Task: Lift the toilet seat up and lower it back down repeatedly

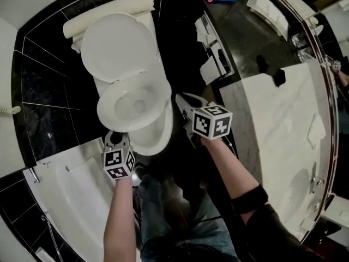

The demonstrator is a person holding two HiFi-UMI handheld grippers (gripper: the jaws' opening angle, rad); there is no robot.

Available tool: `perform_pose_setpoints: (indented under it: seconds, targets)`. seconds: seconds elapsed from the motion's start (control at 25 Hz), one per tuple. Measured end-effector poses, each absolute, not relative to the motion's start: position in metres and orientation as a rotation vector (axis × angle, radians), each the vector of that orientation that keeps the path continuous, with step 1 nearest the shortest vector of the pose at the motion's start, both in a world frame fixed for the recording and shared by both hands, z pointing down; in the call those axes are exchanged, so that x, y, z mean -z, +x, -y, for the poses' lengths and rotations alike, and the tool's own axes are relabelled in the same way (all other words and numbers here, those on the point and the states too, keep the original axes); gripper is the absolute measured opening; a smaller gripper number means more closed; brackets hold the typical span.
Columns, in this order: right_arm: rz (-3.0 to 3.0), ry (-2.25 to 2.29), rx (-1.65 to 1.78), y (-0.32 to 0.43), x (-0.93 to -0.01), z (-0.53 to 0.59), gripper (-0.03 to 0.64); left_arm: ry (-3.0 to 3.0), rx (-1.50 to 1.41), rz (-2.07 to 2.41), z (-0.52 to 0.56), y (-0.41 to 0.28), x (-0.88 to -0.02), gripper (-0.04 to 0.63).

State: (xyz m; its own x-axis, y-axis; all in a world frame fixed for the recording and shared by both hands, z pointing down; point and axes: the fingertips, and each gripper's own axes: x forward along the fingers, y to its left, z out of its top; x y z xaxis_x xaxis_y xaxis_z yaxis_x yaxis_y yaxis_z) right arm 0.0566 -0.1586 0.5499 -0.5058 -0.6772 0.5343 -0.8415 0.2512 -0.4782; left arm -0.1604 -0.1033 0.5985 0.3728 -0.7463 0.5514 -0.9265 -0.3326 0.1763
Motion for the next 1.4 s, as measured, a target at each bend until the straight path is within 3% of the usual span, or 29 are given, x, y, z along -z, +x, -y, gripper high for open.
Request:
perform_pose_setpoints:
  seconds: [0.4,0.68,1.4]
  targets:
    - [2.302,1.457,-0.546,-0.003,-0.449,0.179,0.017,2.316,-0.599,1.380,0.165,-0.164,-0.559,-0.015]
    - [2.382,1.423,-0.469,-0.038,-0.422,0.207,0.017,2.315,-0.624,1.412,0.210,-0.169,-0.540,-0.015]
    - [2.468,1.231,-0.400,-0.033,-0.405,0.337,0.017,2.193,-0.633,1.610,0.357,-0.184,-0.514,-0.015]
